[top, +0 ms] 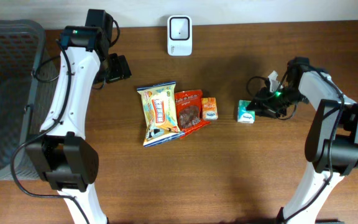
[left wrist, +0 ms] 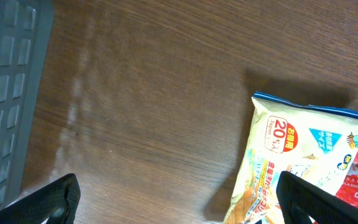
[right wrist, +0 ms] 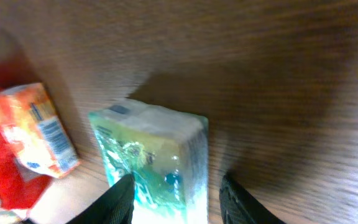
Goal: Scan the item barcode
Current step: 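Lift the green tissue pack and hold it under the white scanner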
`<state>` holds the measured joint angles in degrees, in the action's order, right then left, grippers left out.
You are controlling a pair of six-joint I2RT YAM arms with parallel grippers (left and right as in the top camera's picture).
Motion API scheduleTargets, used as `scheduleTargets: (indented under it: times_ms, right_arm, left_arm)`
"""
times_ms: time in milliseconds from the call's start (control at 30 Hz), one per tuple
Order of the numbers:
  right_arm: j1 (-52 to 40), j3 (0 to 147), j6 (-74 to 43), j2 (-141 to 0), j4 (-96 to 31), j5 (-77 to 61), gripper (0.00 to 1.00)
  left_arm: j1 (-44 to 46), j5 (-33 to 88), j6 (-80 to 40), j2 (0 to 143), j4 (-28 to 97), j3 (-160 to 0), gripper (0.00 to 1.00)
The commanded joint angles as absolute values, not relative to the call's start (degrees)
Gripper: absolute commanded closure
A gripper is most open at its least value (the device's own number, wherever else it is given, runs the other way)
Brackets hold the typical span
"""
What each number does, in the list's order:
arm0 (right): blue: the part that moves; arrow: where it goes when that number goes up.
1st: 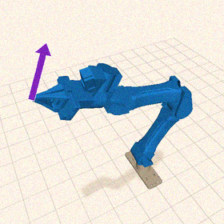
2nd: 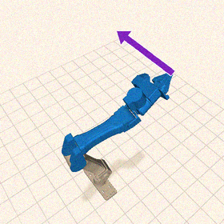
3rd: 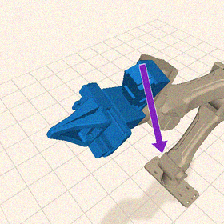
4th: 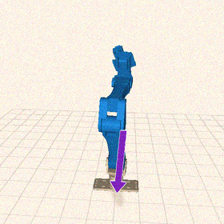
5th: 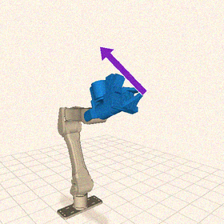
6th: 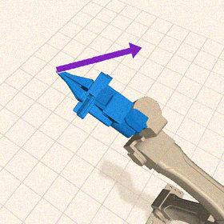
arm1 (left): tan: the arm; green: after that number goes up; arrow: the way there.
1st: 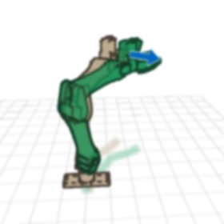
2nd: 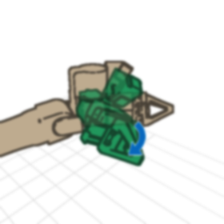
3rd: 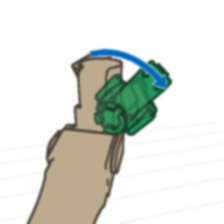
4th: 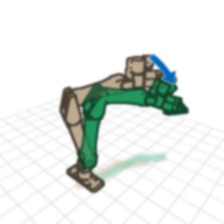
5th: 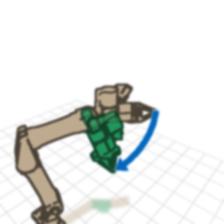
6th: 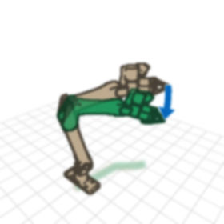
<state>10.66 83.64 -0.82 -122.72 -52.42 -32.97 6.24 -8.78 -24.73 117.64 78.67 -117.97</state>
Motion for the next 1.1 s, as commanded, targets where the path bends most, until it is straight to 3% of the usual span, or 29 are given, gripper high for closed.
scheduleTargets:
  times_ms: [0, 33, 200, 367, 500, 533, 633, 733, 1067]
  right_arm:
    - [10.0, 79.9, -0.4, -123.2, -50.5, -39.5, 0.85]
    - [10.0, 79.9, -0.4, -123.2, -50.5, -43.1, 0.96]
    - [9.5, 79.9, -1.3, -123.2, -47.5, -88.9, 0.96]
    - [1.4, 81.3, -0.6, -123.0, -40.9, -88.9, 0.96]
    - [-6.5, 81.3, -1.8, -123.0, -18.4, -89.0, 0.96]
    - [-7.2, 81.3, -5.0, -123.1, -12.8, -88.9, 0.96]
    - [-8.2, 81.3, -29.0, -123.0, 12.5, -88.9, 0.96]
    - [-8.2, 81.3, -42.9, -123.1, 28.2, -88.9, 0.96]
    - [-8.3, 81.3, -47.2, -123.1, 31.5, -88.9, 0.96]
  left_arm:
    - [6.3, -8.6, -25.3, 117.6, 78.7, -118.0, 0.01]
    - [6.3, -8.6, -25.3, 117.6, 78.7, -118.0, 0.01]
    - [6.3, -8.6, -25.3, 117.6, 78.7, -118.0, 0.01]
    - [6.3, -8.6, -25.3, 117.6, 78.7, -118.0, 0.01]
    - [6.3, -8.6, -25.3, 117.6, 78.7, -118.0, 0.01]
    - [6.3, -8.6, -25.3, 117.6, 78.7, -118.0, 0.01]
    - [6.3, -8.6, -25.3, 117.6, 78.7, -118.0, 0.01]
    - [6.3, -8.6, -25.3, 117.6, 78.7, -118.0, 0.01]
    - [6.3, -8.6, -25.3, 117.6, 78.7, -118.0, 0.01]
